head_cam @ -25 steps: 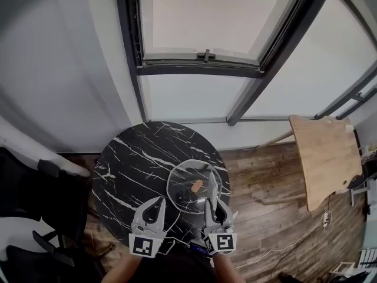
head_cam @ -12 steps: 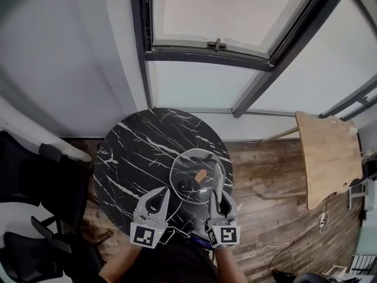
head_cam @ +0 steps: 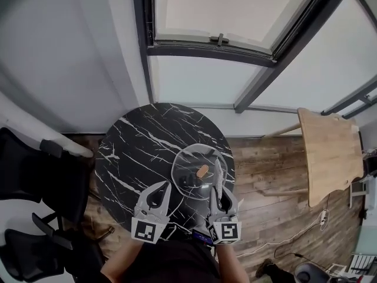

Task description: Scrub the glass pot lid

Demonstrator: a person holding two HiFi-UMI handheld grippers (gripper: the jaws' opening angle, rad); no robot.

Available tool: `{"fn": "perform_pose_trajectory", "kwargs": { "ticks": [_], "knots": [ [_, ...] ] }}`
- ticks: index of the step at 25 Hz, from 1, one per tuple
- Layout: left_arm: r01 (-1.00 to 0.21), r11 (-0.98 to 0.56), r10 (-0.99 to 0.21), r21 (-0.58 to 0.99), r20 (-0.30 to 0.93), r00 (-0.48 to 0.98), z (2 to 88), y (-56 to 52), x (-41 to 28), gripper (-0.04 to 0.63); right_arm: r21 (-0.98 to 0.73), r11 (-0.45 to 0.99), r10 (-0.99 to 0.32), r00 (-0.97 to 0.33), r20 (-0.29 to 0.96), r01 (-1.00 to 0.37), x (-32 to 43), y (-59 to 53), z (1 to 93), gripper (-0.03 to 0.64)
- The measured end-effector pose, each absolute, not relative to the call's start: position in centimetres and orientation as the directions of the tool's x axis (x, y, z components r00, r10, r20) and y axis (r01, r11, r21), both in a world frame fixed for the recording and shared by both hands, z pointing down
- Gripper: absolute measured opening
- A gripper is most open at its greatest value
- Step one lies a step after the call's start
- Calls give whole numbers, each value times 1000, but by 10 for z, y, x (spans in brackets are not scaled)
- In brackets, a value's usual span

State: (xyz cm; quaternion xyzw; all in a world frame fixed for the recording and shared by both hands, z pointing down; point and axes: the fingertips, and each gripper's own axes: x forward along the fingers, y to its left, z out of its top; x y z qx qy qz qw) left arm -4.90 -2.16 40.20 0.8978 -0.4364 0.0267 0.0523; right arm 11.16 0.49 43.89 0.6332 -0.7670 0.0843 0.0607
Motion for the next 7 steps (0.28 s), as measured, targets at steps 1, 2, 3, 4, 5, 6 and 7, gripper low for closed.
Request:
{"fn": "perform_pose_trajectory", "kwargs": {
  "ticks": [1, 2, 3, 4, 5, 6, 7],
  "knots": [
    [-785, -616, -779, 68, 94, 619, 402, -21, -48, 2, -52, 184, -960, -191, 202, -981, 112, 5, 440, 75],
    [-783, -618, -777, 68, 97, 622, 402, -20, -47, 2, -53, 183, -960, -191, 204, -982, 112, 5, 440, 75],
    [-781, -621, -774, 67, 100, 625, 403, -19, -45, 2, -55, 182, -960, -190, 205, -982, 112, 6, 441, 75],
    [-778, -624, -771, 67, 103, 628, 404, -17, -44, 2, -56, 181, -960, -189, 205, -982, 112, 6, 441, 75],
    [-776, -627, -769, 69, 105, 630, 404, -16, -44, 2, -57, 180, -961, -188, 205, -982, 113, 7, 441, 75],
    [-775, -628, -767, 71, 107, 632, 405, -15, -43, 2, -57, 180, -961, -188, 205, -982, 113, 7, 441, 75],
    [-773, -630, -766, 75, 108, 634, 406, -14, -42, 2, -57, 179, -961, -187, 205, -982, 112, 8, 441, 75]
  ]
}}
